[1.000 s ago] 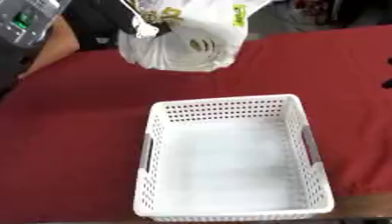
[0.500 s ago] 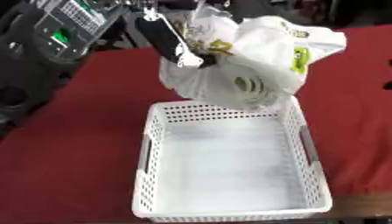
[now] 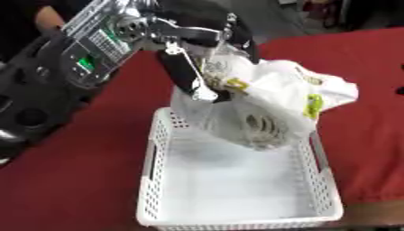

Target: Pick up objects on the table and place them in the box.

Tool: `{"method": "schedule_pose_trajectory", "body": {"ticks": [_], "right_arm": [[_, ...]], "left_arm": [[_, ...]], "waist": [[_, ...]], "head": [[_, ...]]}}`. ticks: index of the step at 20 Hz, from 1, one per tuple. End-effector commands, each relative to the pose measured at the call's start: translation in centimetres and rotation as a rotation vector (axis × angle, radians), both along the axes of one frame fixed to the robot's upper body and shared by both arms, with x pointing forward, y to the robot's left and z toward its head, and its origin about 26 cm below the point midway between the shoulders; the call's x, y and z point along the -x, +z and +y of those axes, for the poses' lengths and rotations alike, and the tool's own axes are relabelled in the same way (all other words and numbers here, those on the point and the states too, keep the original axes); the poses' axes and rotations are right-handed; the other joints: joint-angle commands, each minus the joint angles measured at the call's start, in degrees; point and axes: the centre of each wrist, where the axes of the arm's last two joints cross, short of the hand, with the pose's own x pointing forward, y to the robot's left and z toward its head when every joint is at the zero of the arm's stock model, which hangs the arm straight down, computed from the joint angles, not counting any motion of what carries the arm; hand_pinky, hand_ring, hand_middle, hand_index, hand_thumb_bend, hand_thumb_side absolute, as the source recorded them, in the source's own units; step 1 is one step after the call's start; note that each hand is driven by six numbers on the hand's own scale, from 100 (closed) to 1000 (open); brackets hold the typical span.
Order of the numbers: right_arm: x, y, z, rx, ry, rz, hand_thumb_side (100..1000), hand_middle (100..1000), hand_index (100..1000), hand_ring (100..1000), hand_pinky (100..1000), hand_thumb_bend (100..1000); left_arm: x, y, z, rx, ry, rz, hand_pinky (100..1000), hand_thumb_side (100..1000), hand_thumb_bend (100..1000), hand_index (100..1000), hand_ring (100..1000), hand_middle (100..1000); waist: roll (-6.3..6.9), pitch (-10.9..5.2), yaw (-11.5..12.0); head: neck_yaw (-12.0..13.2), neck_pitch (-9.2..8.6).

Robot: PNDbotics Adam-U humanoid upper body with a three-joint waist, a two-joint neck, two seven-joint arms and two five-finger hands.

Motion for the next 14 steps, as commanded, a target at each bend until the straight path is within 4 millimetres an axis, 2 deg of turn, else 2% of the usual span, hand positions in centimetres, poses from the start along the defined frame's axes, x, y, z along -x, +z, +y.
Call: {"method": "schedule_pose_trajectory", "body": {"ticks": [1, 2, 3, 5, 7, 14], "right_arm": [[-0.1, 0.8, 0.0, 0.013, 0.007, -0.023, 958, 843, 994, 780, 556, 333], [-0.1, 0.8, 0.0, 0.013, 0.007, -0.024, 958, 843, 994, 780, 556, 334], [-0.1, 0.8, 0.0, 0.013, 0.006, -0.025, 958, 843, 994, 780, 556, 334], [-0.1, 0.8, 0.0, 0.014, 0.006, -0.025, 958, 843, 994, 780, 556, 335], [-0.1, 0.8, 0.0, 0.014, 0.006, -0.026, 958, 843, 994, 780, 556, 335], [-0.1, 0.8, 0.0, 0.017, 0.006, -0.025, 959, 843, 993, 780, 556, 335]], "left_arm": [[-0.2, -0.3, 0.5, -0.072, 0.009, 0.008, 625, 776, 642, 781, 634, 725], [-0.3, -0.8, 0.7, -0.098, 0.007, 0.021, 695, 820, 900, 853, 735, 802], [-0.5, -1.2, 0.8, -0.116, 0.007, 0.038, 752, 810, 1000, 908, 800, 860], [-0.7, -2.0, 1.1, -0.146, 0.002, 0.071, 856, 841, 1000, 996, 922, 968], [-0.8, -2.5, 1.2, -0.171, -0.003, 0.099, 878, 817, 1000, 1000, 950, 1000], [-0.7, -2.4, 1.4, -0.200, -0.008, 0.146, 897, 788, 1000, 1000, 950, 1000]], "waist": [[-0.32, -0.59, 0.0], [-0.33, -0.56, 0.0], [-0.34, -0.53, 0.0], [-0.39, -0.49, 0.0], [-0.43, -0.47, 0.0], [-0.47, -0.47, 0.1]], "head": [[0.3, -0.76], [0.3, -0.82], [0.3, -0.86], [0.3, -0.91], [0.3, -0.94], [0.4, -0.93]]}}
